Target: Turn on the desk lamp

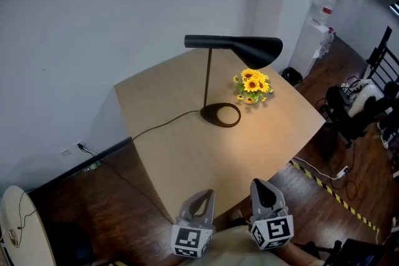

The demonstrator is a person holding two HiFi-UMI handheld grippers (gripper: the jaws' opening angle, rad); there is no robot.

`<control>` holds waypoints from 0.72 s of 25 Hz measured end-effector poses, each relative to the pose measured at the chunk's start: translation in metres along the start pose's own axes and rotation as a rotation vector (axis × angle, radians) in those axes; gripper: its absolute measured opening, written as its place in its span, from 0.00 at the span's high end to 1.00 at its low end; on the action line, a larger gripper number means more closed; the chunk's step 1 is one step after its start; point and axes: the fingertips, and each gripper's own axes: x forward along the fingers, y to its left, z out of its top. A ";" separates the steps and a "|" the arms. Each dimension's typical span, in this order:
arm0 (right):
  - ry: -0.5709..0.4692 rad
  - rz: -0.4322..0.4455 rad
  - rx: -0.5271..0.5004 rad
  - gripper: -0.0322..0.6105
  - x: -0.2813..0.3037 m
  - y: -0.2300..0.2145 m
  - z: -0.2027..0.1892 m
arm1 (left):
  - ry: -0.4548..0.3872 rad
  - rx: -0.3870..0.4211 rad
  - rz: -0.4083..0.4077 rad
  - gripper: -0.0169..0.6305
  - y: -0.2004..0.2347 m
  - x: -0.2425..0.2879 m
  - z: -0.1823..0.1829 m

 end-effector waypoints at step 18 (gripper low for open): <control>-0.097 0.013 0.006 0.95 -0.106 -0.043 0.008 | -0.031 0.058 -0.011 0.97 -0.102 -0.017 0.016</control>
